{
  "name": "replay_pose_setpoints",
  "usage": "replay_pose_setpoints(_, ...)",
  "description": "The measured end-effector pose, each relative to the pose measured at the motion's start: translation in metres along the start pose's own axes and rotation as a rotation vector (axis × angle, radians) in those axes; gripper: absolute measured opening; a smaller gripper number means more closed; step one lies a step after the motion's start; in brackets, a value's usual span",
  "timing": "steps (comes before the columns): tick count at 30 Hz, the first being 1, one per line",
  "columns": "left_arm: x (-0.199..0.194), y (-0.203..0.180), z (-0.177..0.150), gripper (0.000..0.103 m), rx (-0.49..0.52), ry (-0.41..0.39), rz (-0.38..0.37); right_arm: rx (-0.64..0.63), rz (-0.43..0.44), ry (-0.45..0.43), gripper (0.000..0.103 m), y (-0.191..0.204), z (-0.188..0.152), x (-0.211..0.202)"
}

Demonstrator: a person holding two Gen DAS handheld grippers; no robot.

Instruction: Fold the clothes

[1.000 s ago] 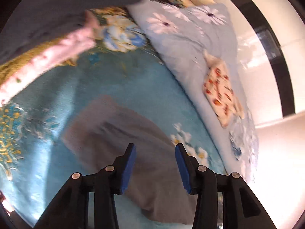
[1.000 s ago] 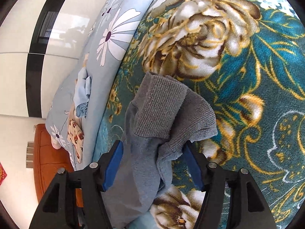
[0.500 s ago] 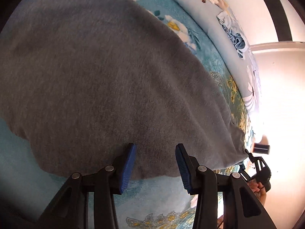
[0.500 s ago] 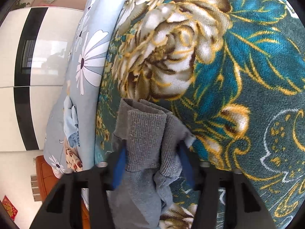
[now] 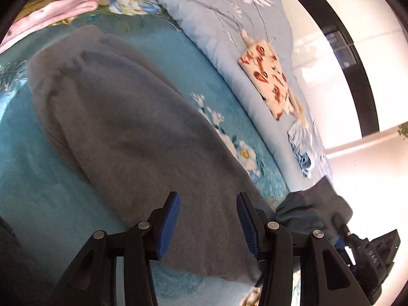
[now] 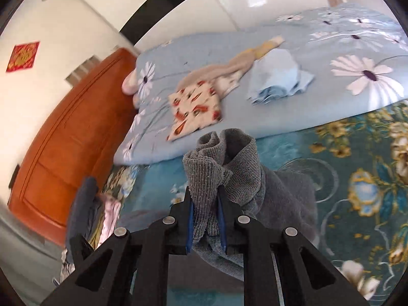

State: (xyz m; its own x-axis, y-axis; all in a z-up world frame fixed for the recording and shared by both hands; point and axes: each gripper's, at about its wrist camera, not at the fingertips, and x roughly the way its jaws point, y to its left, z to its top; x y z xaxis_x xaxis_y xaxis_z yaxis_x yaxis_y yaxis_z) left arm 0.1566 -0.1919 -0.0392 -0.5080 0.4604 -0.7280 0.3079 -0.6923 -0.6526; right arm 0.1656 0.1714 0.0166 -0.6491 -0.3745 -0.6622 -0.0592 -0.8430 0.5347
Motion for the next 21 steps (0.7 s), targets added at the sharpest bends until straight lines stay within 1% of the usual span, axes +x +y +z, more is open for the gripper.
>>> replay_pose_setpoints(2, -0.004, 0.011, 0.003, 0.051, -0.054, 0.000, -0.001, -0.057, -0.054, 0.083, 0.017, 0.025, -0.019, 0.040)
replay_pose_setpoints(4, -0.006, 0.019, 0.005, 0.051, -0.100, 0.002, -0.004, -0.144, -0.125, 0.134, 0.017, 0.047, -0.040, 0.071)
replay_pose_setpoints(6, -0.007, 0.021, 0.005, 0.051, -0.110, 0.007, -0.009, -0.247, -0.226, 0.188, 0.017, 0.064, -0.063, 0.096)
replay_pose_setpoints(7, -0.007, 0.020, 0.005, 0.052, -0.106, 0.010, -0.009, -0.280, -0.237, 0.218, 0.017, 0.069, -0.074, 0.104)
replay_pose_setpoints(9, -0.007, 0.019, 0.003, 0.052, -0.093, 0.017, -0.005, -0.335, -0.231, 0.254, 0.020, 0.077, -0.090, 0.113)
replay_pose_setpoints(11, -0.007, 0.020, 0.004, 0.052, -0.091, 0.031, -0.006, -0.393, -0.226, 0.274, 0.026, 0.081, -0.102, 0.118)
replay_pose_setpoints(12, -0.005, 0.021, 0.004, 0.052, -0.093, 0.038, -0.006, -0.410, -0.205, 0.292, 0.028, 0.081, -0.106, 0.120)
replay_pose_setpoints(13, -0.004, 0.022, 0.004, 0.052, -0.097, 0.042, -0.004, -0.425, -0.182, 0.311, 0.034, 0.081, -0.110, 0.122)
replay_pose_setpoints(14, -0.004, 0.023, 0.004, 0.052, -0.103, 0.043, -0.002, -0.428, -0.133, 0.345, 0.040, 0.080, -0.112, 0.123)
replay_pose_setpoints(16, -0.004, 0.025, 0.005, 0.053, -0.117, 0.044, 0.000, -0.431, -0.004, 0.393, 0.047, 0.082, -0.114, 0.117)
replay_pose_setpoints(17, -0.004, 0.026, 0.005, 0.054, -0.124, 0.044, 0.004, -0.460, 0.022, 0.372, 0.047, 0.084, -0.114, 0.109)
replay_pose_setpoints(18, -0.003, 0.027, 0.005, 0.054, -0.130, 0.046, 0.007, -0.506, 0.004, 0.315, 0.047, 0.086, -0.113, 0.098)
replay_pose_setpoints(19, -0.002, 0.027, 0.005, 0.055, -0.133, 0.049, 0.006, -0.545, -0.036, 0.259, 0.047, 0.086, -0.111, 0.090)
replay_pose_setpoints(20, -0.001, 0.027, 0.005, 0.055, -0.134, 0.054, 0.008, -0.557, -0.078, 0.223, 0.047, 0.083, -0.108, 0.086)
replay_pose_setpoints(21, 0.002, 0.025, 0.004, 0.055, -0.127, 0.065, 0.011, -0.516, -0.097, 0.227, 0.047, 0.074, -0.103, 0.088)
